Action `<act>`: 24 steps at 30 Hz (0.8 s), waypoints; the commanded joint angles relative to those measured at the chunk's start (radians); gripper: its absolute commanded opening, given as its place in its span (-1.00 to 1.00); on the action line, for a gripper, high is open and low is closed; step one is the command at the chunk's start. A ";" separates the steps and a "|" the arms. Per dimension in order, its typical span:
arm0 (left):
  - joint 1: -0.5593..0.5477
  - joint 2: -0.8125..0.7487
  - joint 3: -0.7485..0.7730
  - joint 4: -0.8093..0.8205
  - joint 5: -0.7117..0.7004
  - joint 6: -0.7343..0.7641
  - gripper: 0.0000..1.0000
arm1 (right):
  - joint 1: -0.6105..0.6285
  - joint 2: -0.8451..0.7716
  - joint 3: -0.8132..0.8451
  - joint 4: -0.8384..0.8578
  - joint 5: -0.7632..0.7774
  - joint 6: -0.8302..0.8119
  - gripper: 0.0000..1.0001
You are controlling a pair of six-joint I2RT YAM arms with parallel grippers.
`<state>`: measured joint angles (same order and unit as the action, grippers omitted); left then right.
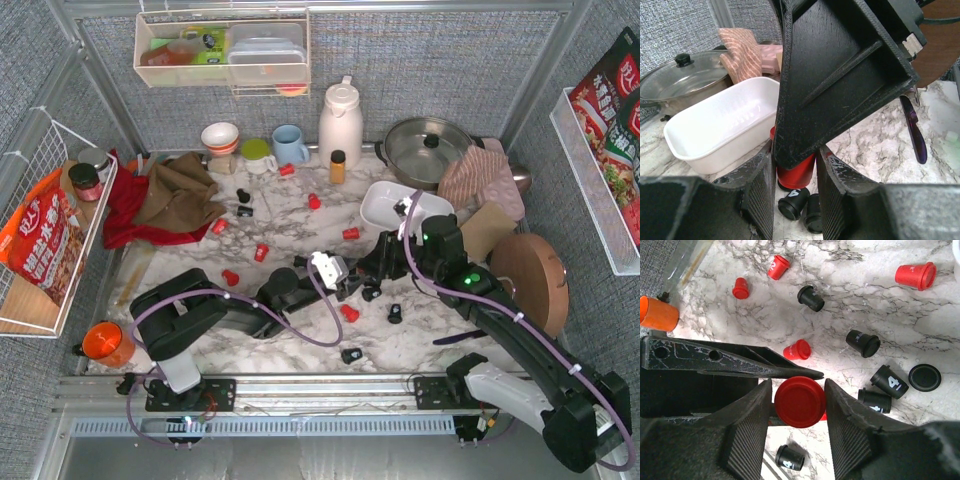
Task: Mix the coffee capsules in the storage basket
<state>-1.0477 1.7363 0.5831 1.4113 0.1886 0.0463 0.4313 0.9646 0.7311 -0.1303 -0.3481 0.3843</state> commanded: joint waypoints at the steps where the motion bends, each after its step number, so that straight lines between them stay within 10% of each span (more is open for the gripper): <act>1: -0.004 -0.007 0.003 0.023 -0.005 0.005 -0.28 | 0.000 -0.007 0.003 -0.007 0.006 -0.007 -0.04; 9: -0.007 -0.010 -0.005 0.016 -0.021 0.000 0.02 | 0.001 -0.028 0.006 -0.023 0.042 0.007 -0.30; 12: -0.007 -0.014 -0.009 0.002 -0.028 0.001 0.92 | 0.001 -0.039 0.005 -0.025 0.080 0.014 -0.31; 24: -0.007 -0.120 -0.106 -0.083 -0.344 -0.044 0.99 | 0.002 -0.018 -0.001 0.031 0.668 -0.056 -0.31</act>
<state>-1.0538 1.6608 0.4995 1.3640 0.0418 0.0338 0.4320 0.9226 0.7311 -0.1555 0.0227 0.3828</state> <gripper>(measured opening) 0.994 0.434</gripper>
